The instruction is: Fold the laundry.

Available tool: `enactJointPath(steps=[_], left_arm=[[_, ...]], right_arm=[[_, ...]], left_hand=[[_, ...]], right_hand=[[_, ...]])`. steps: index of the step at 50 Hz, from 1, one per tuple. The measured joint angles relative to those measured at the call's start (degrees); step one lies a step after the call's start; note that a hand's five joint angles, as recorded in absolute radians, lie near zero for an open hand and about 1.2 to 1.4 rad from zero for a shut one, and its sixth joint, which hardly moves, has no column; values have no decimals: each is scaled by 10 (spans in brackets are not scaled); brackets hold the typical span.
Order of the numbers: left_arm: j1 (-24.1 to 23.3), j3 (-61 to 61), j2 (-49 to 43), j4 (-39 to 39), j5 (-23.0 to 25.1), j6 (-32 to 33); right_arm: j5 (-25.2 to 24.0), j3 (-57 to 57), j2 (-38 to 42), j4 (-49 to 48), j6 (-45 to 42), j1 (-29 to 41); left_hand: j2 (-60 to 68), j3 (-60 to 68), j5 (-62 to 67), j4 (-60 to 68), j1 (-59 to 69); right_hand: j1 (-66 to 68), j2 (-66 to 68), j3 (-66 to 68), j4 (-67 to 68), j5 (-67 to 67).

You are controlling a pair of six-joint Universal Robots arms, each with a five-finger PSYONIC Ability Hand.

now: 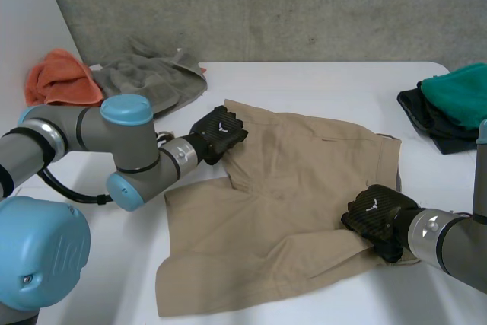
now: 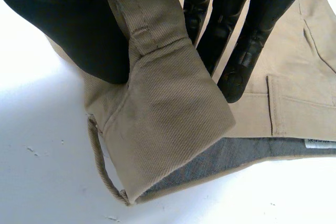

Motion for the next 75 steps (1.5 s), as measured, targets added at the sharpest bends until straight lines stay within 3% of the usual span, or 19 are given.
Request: enactJointPath(steps=[14, 21, 28, 30, 31, 32, 33, 34, 35, 39, 44, 50, 57, 59, 60, 61, 63, 65, 75], left_arm=[[7, -51, 43, 3, -37, 20], [11, -116, 81, 0, -78, 30], [16, -197, 128, 0, -151, 46], [15, -207, 136, 4, -158, 46], [15, -209, 140, 7, -160, 44], [15, -209, 140, 7, -160, 44], [14, -210, 146, 17, -160, 40], [13, -210, 147, 19, -159, 39], [13, -209, 151, 27, -155, 35], [11, -205, 156, 41, -141, 26], [9, -170, 134, 64, -61, -1], [10, -105, 68, 55, -14, -7], [11, -42, 11, 44, -9, -3], [11, -22, -5, 42, -11, -1], [12, -17, -8, 42, -11, -1], [12, -11, -13, 42, -12, -1], [12, -2, -20, 42, -14, 0], [12, 1, -22, 44, -18, 0], [13, -45, 14, 49, -89, 22]], right_arm=[[0, -1, 0, 0, 0, 1], [0, -1, 0, 0, 0, 1], [-5, 0, 0, 0, -1, 1], [-8, 1, 0, 0, -1, 1], [-10, 1, 0, 0, -1, 1], [-10, 1, 0, 0, -1, 1], [-12, 1, 0, 1, -1, 1], [-13, 1, 0, 1, -1, 1], [-13, 2, 0, 1, -1, 1], [-15, 2, 0, 1, -1, 1], [-15, 5, 0, 1, 0, 1], [-16, 9, 0, 1, 0, 0], [-16, 8, 0, 1, -1, -7], [-16, 7, 0, 1, -1, -10], [-16, 6, 0, 1, -1, -11], [-16, 6, 0, 1, -1, -12], [-16, 5, 0, 1, -1, -15], [-16, 4, 0, 1, -1, -17], [-16, 2, 0, 1, -2, -20]], left_hand=[[7, 8, 2, 9, 0], [8, 8, 2, 9, 0], [6, 8, 1, 7, -1], [-114, -99, -96, -103, -108], [-219, -212, -210, -219, -234], [-219, -212, -210, -219, -234], [-334, -326, -317, -327, -342], [-334, -326, -317, -327, -342], [-422, -415, -416, -426, -420], [-454, -444, -446, -457, -431], [-474, -466, -469, -477, -433], [-472, -465, -461, -475, -433], [-424, -424, -412, -428, -399], [-312, -313, -304, -316, -276], [-312, -313, -304, -316, -276], [-214, -210, -214, -223, -176], [-72, -70, -64, -72, -27], [-14, -15, -11, -15, 2], [7, 9, -2, 9, 2]], right_hand=[[0, 0, 0, 0, 0], [0, 0, 0, 0, 0], [0, 0, 0, 0, 0], [0, 0, 0, 0, 0], [0, 0, 0, 0, 0], [0, 0, 0, 0, 0], [0, 0, 0, 0, 0], [0, 0, 0, 0, 0], [0, 0, 0, 0, 0], [0, 0, 0, 0, 0], [0, 0, 0, 0, 0], [0, 0, 0, 0, 0], [0, 0, 0, 0, 0], [0, 0, 0, 0, 0], [0, 0, 0, 0, 0], [0, 0, 0, 0, 0], [0, 0, 0, 0, 0], [0, 0, 0, 0, 0], [0, 0, 0, 0, 0]])
